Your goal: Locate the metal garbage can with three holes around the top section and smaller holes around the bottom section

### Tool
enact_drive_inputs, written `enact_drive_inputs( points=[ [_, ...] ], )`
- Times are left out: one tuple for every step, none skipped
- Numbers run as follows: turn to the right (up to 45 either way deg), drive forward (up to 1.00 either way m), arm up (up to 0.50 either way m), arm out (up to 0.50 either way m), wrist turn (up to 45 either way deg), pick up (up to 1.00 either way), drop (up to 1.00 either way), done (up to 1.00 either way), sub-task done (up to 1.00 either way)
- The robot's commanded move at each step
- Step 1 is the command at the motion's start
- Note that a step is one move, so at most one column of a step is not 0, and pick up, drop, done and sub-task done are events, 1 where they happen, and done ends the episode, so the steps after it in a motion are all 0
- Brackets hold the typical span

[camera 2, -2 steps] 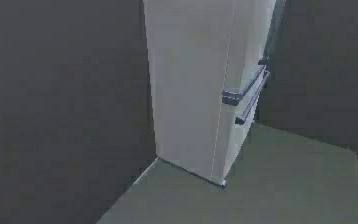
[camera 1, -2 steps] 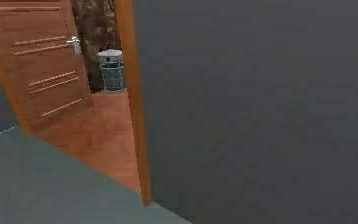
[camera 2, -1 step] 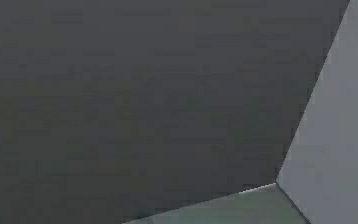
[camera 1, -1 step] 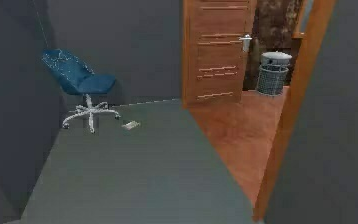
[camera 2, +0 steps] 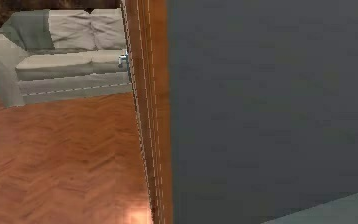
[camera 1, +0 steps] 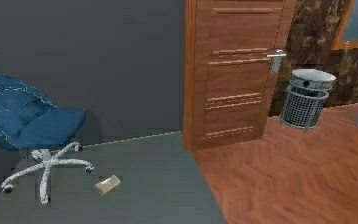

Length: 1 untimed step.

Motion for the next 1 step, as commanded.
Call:
enact_drive_inputs(
  points=[
    [-6.0,0.00,0.00,0.00,0.0,0.00,0.00,0.00,0.00]
  ],
)
